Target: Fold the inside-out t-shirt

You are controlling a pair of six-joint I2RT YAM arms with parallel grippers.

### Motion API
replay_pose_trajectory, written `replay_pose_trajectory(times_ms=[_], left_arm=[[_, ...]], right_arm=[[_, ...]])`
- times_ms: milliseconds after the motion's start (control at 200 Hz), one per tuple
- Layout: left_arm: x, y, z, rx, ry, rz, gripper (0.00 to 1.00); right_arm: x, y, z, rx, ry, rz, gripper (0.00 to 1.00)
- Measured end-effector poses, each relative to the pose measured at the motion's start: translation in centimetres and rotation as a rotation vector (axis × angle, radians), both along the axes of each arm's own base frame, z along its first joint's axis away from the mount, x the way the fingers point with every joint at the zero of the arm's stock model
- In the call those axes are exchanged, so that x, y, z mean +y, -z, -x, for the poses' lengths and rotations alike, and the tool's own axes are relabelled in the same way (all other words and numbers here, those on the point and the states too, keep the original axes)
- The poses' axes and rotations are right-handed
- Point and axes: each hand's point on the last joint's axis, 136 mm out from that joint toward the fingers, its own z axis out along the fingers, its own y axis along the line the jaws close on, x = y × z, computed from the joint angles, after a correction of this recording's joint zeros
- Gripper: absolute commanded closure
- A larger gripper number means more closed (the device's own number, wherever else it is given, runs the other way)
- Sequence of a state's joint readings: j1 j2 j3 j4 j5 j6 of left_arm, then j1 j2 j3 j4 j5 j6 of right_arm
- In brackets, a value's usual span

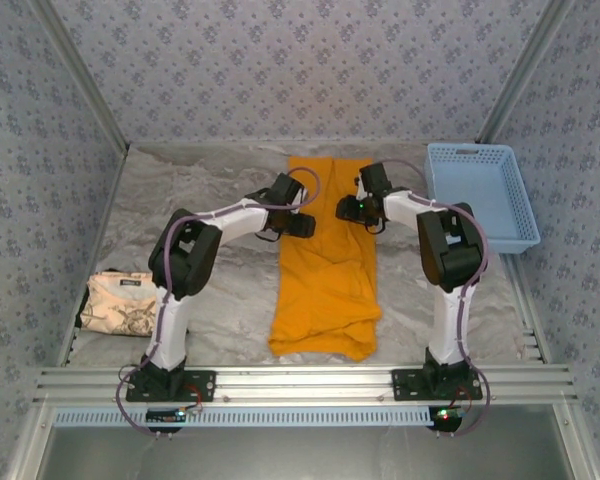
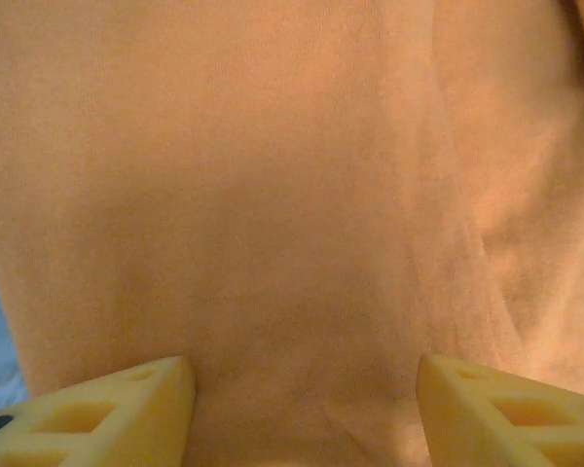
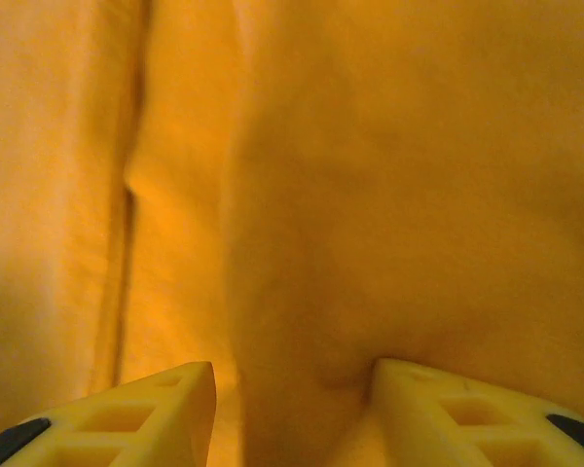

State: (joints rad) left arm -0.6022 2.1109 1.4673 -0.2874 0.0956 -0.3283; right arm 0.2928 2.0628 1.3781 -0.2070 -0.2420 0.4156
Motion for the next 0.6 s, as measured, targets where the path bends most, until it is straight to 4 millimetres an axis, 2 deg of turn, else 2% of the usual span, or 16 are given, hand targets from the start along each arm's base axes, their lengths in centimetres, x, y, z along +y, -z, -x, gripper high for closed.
replay_pose_trajectory(times_ms=[70, 175, 275, 380, 440, 505, 600], left_arm=[[0.9, 0.0, 0.9, 0.005, -0.031, 0.003, 0.37], [2.2, 0.0, 2.4, 0.024, -0.065, -0.002, 0.36], [3.5, 0.0, 3.6, 0.041, -0.092, -0.009, 0.36], [5.2, -0.3, 4.5, 0.058, -0.111, -0.022, 0.36], [6.4, -0.9, 4.7, 0.062, -0.121, -0.029, 0.35], [7.4, -2.6, 4.6, 0.039, -0.12, -0.026, 0.35], [8.4, -7.2, 4.1, -0.062, -0.094, 0.004, 0.36]], right_arm=[[1.6, -0.3, -0.3, -0.018, -0.035, -0.011, 0.5], [4.3, 0.2, 0.4, -0.019, -0.091, -0.022, 0.5], [6.9, -0.1, 1.6, -0.016, -0.147, -0.036, 0.48], [8.6, -0.2, 2.9, -0.005, -0.187, -0.031, 0.48], [8.7, -0.6, 3.5, 0.003, -0.197, -0.026, 0.47], [7.8, -2.1, 3.5, -0.008, -0.196, -0.027, 0.45], [5.0, -6.8, 2.8, -0.088, -0.176, -0.023, 0.41]])
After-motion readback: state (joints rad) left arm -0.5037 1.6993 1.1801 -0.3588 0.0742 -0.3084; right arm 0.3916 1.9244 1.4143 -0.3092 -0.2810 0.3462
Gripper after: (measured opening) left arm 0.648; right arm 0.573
